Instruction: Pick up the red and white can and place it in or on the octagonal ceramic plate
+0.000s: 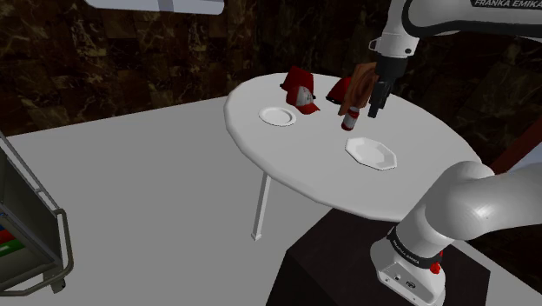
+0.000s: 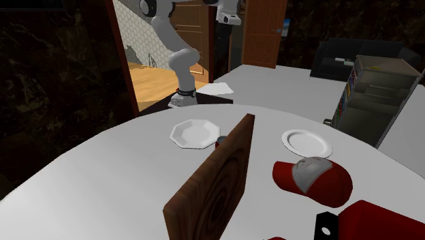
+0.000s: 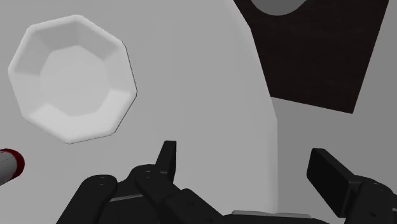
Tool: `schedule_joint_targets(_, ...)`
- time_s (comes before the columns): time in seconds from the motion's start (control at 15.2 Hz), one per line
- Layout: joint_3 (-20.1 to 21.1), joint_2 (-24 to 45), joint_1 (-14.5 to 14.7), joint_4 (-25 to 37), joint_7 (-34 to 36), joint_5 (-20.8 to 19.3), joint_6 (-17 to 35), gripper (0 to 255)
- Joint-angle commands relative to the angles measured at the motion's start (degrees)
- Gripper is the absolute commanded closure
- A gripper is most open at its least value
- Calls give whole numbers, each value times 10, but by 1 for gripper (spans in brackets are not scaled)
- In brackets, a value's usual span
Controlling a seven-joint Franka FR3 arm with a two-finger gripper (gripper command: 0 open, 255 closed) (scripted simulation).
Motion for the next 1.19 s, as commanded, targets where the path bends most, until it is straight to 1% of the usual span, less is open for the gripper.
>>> schedule_joint_targets(0.0, -26, 38, -3, 14, -28, -13, 26, 0)
schedule_joint_targets(0.33, -87, 118, -10, 47, -99, -33, 76, 0)
schedule_joint_targets(0.59, -135, 193, -12, 86, -159, -33, 113, 0)
schedule_joint_targets(0.86, -178, 277, -14, 138, -223, -16, 145, 0)
schedule_joint_targets(1.12, -215, 372, -21, 201, -294, 21, 169, 0)
